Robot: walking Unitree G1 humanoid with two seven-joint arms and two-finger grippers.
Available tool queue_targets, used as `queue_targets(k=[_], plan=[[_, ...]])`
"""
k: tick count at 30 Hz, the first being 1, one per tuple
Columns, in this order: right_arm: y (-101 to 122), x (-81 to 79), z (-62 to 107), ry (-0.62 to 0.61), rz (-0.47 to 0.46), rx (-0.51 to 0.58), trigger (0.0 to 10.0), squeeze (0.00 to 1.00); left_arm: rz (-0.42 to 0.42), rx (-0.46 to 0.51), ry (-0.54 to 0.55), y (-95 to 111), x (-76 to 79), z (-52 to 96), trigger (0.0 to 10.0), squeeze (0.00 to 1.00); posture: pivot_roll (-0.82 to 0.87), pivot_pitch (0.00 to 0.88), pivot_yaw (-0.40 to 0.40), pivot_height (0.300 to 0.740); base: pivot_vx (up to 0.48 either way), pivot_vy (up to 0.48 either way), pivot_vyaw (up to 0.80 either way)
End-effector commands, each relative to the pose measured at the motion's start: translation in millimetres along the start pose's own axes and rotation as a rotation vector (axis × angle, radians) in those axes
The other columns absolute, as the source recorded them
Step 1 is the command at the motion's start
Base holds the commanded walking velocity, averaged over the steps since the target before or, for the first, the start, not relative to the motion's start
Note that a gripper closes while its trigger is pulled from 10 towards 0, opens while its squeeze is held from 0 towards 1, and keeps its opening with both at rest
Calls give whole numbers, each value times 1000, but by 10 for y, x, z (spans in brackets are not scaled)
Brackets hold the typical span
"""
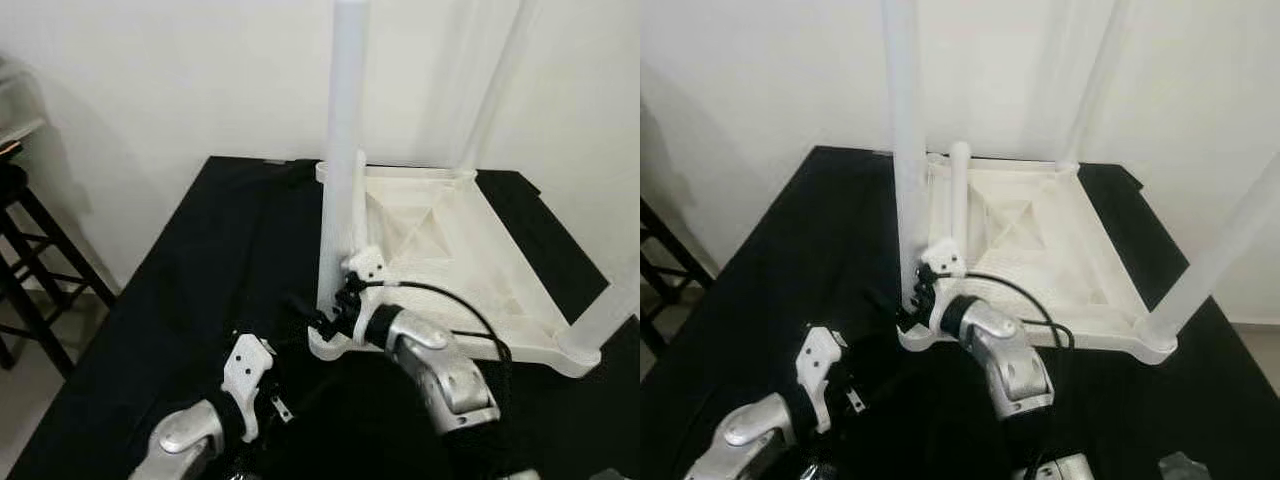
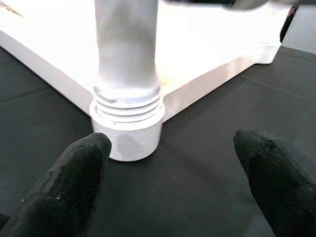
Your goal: Building children table
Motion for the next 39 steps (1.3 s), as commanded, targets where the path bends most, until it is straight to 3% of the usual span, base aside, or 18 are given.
queue_targets(k=[1,6,7,8,11,19,20,27,31,33,37,38,39], plan=[[52,-157,4,163,24,21,10000,0,18,-20,0,-52,-21,34,10000,0,15,0,-36,740,0,0,0],[98,-61,61,244,77,-11,10000,0,24,-25,-4,-59,-19,36,10000,0,51,0,-10,740,0,0,0],[156,119,81,280,114,-44,10000,0,22,-29,-12,-53,-17,29,10000,0,60,0,12,740,0,0,0],[156,119,81,280,114,-44,10000,0,22,-29,-12,-53,-17,29,10000,0,60,0,12,740,0,0,0],[345,356,87,327,126,-53,10000,0,23,-35,-27,-64,-5,7,10000,0,62,0,12,740,0,0,0],[659,503,76,402,112,-41,10000,0,27,-37,-32,-79,10,-14,10000,0,73,0,1,740,0,0,0],[683,512,75,415,97,-42,0,0,27,-37,-32,-81,11,-15,10000,0,80,0,-7,740,0,0,0],[660,522,111,463,64,-71,0,0,27,-36,-32,-87,24,-27,10000,0,83,0,-16,740,0,0,0],[393,515,212,490,39,-123,0,0,33,-30,-35,-78,38,-43,10000,0,66,0,-24,740,0,0,0],[393,515,212,490,39,-123,0,0,33,-30,-35,-78,38,-43,10000,0,66,0,-24,740,0,0,0],[127,527,267,391,43,-149,0,0,35,-25,-37,-70,49,-48,10000,0,53,0,-25,740,0,0,0],[-80,505,277,289,23,-159,0,0,36,-22,-37,-63,55,-49,10000,0,46,0,-25,740,0,0,0],[-80,505,277,289,23,-159,0,0,36,-22,-37,-63,55,-49,10000,0,46,0,-25,740,0,0,0]])
Point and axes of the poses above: a point about 5 cm out from each wrist's last joint towards the gripper, its own z axis pointing back from the gripper into the wrist, its own y axis along the axis of the wrist's last joint, x = y × z, the point moved 3 cm from there along -z, pointing out of the wrist towards the gripper, and after that the axes turned 3 degrees about -z, right-handed, at the moved point
